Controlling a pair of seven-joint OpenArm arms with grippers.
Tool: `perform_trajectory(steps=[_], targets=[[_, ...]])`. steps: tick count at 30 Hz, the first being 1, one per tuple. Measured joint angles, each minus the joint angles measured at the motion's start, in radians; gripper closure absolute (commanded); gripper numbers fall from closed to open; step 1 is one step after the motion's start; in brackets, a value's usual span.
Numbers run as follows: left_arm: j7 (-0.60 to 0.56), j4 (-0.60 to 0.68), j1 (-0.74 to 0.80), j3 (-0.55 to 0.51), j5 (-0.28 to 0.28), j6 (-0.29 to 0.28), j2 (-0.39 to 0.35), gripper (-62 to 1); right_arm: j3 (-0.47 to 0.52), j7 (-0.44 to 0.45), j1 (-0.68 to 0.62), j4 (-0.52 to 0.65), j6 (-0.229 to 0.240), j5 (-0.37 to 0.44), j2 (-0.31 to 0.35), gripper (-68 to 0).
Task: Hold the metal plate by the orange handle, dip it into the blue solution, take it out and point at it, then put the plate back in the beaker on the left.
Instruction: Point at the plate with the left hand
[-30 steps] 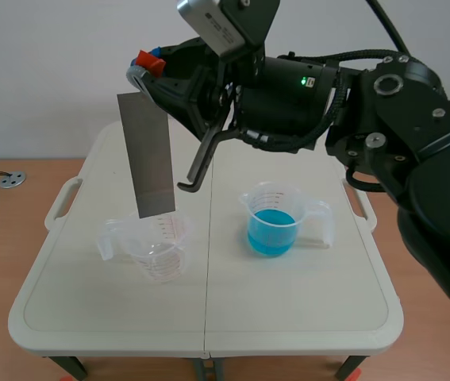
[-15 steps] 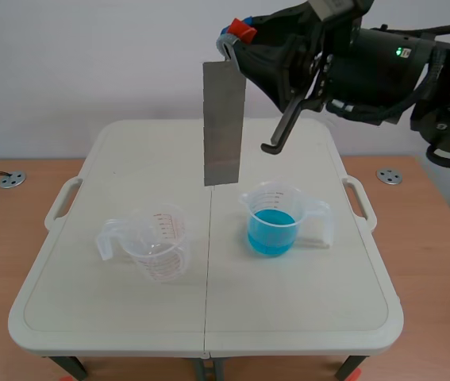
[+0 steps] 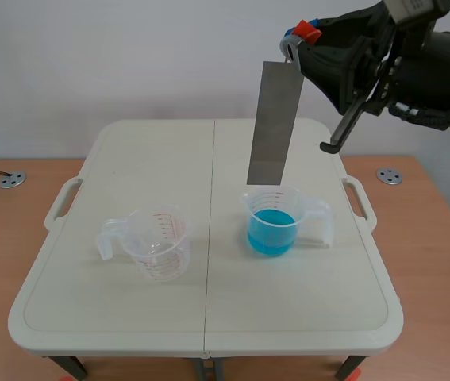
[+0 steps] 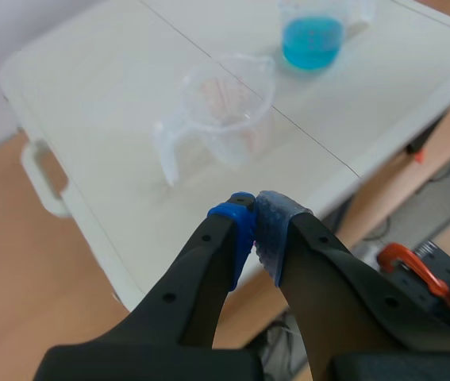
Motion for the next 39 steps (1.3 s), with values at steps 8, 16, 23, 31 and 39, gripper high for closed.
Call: perform_trajectory(steps=[8, 16, 23, 31, 39], targets=[[0.158, 0.0, -0.285, 0.108, 0.0, -0.021, -0.06, -1.5, -0.001, -0.001, 0.0, 0.0, 0.0, 0.0, 0.007, -1.3], [0.344, -0.01, -0.621, 0.337, 0.0, -0.021, -0.064, -1.5, -0.001, -0.008, 0.0, 0.0, 0.0, 0.0, 0.007, -1.3], [0.41, -0.175, -0.892, 0.565, 0.011, -0.02, -0.033, -1.5, -0.001, -0.008, 0.0, 0.0, 0.0, 0.0, 0.007, -1.3], [0.406, -0.401, -1.102, 0.715, 0.091, -0.018, 0.076, -1.5, -0.001, -0.016, 0.0, 0.0, 0.0, 0.0, 0.007, -1.3], [0.406, -0.586, -1.249, 0.813, 0.122, -0.013, 0.196, -1.5, -0.001, -0.016, 0.0, 0.0, 0.0, 0.0, 0.007, -1.3]])
